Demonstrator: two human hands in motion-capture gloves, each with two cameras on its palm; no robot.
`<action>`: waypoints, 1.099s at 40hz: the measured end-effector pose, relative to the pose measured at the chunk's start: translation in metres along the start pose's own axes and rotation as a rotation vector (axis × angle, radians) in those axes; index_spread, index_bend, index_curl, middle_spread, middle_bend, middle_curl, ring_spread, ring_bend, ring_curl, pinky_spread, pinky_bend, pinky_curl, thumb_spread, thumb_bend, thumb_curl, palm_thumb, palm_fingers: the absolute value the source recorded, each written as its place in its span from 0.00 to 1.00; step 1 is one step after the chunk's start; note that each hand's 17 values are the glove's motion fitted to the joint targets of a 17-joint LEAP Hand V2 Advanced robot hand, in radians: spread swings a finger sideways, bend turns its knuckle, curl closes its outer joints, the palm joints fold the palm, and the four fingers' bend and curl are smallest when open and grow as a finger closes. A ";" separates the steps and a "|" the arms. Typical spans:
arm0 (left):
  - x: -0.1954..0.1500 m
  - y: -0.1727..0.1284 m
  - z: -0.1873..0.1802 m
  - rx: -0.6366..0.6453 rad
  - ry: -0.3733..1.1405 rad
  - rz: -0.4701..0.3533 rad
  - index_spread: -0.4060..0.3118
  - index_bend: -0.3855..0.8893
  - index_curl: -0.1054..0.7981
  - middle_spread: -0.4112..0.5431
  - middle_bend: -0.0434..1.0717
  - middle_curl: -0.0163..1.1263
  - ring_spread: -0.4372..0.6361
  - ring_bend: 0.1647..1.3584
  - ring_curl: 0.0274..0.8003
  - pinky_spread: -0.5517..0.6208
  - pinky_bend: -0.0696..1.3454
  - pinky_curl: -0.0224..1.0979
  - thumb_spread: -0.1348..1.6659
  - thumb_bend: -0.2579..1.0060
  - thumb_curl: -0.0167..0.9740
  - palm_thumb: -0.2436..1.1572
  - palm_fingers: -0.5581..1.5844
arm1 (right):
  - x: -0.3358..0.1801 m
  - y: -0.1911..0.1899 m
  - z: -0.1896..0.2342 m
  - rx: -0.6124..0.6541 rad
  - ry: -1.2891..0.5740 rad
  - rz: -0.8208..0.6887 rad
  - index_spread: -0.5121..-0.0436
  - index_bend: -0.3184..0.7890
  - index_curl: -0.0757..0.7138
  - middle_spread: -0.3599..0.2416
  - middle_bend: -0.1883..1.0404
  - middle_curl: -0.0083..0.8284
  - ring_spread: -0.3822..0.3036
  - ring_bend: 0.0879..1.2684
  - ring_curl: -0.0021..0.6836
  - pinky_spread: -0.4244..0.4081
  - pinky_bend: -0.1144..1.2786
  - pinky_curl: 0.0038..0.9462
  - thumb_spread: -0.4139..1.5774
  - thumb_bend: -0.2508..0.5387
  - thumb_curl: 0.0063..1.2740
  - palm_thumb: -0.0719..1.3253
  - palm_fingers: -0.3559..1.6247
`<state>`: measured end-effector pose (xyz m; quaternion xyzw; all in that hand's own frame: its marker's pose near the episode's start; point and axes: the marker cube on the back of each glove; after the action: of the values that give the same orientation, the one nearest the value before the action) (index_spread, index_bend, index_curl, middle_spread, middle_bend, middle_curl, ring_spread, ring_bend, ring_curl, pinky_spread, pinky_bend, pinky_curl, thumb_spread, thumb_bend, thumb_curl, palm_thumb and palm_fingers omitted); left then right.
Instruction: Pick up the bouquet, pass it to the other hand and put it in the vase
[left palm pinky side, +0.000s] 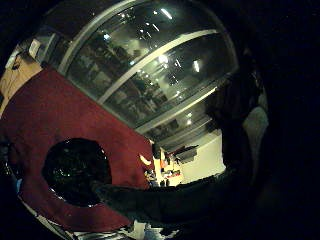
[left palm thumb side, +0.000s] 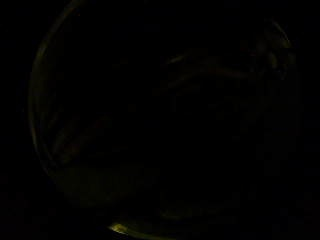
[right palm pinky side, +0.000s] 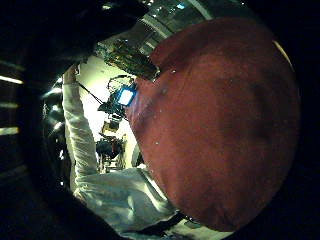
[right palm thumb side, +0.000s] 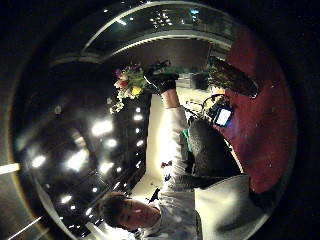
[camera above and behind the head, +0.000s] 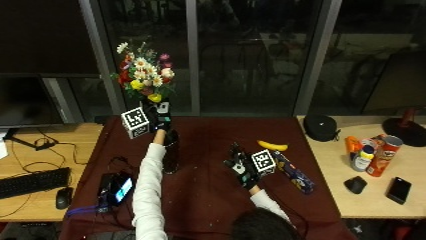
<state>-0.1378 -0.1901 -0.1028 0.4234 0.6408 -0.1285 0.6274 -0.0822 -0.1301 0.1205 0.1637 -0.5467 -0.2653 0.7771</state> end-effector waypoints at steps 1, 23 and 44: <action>-0.004 0.000 -0.001 -0.003 0.001 -0.014 0.10 0.70 0.71 0.11 0.69 0.48 0.06 0.46 0.57 0.17 0.46 0.39 0.13 0.18 0.74 0.79 0.91 | -0.006 0.004 0.003 0.002 -0.061 0.077 0.24 0.39 0.31 0.57 0.31 0.43 0.70 0.38 0.47 0.85 0.68 0.40 0.74 0.29 0.34 0.48 0.19; -0.125 0.068 -0.078 -0.528 -0.341 -0.321 0.44 0.31 0.59 0.43 0.44 0.52 0.40 0.40 0.69 0.51 0.38 0.46 0.39 0.09 0.66 0.51 0.08 | -0.008 0.023 0.021 -0.053 -0.155 0.260 0.29 0.43 0.36 0.60 0.30 0.41 0.70 0.35 0.44 0.85 0.62 0.36 0.75 0.30 0.34 0.52 0.23; -0.135 0.095 -0.110 -0.515 -0.438 -0.360 0.74 0.33 0.26 0.87 0.18 0.24 0.87 0.26 0.34 0.90 0.26 0.28 0.59 0.20 0.56 0.65 0.13 | 0.002 0.029 0.013 -0.020 0.075 0.187 0.34 0.43 0.42 0.62 0.29 0.38 0.71 0.31 0.41 0.85 0.57 0.35 0.75 0.30 0.37 0.59 0.26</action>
<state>-0.1675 -0.1069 0.0746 0.0950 0.5668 -0.1588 0.8028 -0.0872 -0.1075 0.1429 0.1140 -0.5273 -0.1910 0.8201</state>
